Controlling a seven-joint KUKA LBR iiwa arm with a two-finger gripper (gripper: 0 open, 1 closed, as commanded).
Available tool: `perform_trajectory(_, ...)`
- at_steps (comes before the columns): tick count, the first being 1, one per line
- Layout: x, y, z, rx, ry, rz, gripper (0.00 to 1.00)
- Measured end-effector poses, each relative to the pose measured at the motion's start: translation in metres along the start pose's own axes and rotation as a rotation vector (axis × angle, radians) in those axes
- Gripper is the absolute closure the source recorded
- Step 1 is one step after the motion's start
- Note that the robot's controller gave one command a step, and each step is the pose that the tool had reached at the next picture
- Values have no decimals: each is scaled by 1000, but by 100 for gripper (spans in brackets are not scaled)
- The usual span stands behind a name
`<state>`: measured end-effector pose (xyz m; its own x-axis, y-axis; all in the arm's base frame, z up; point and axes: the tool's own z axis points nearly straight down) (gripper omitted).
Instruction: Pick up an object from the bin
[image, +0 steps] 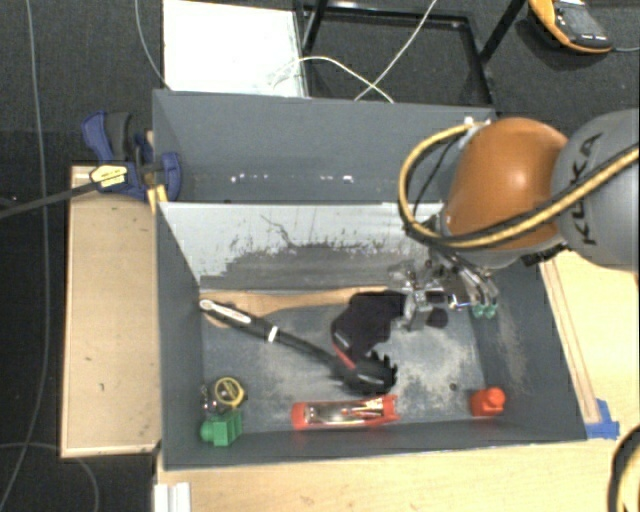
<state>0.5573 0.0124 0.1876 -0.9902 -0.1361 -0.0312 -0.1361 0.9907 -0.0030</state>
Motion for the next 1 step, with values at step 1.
perform_trajectory(1,-4,0,-32,1,-5,1,100)
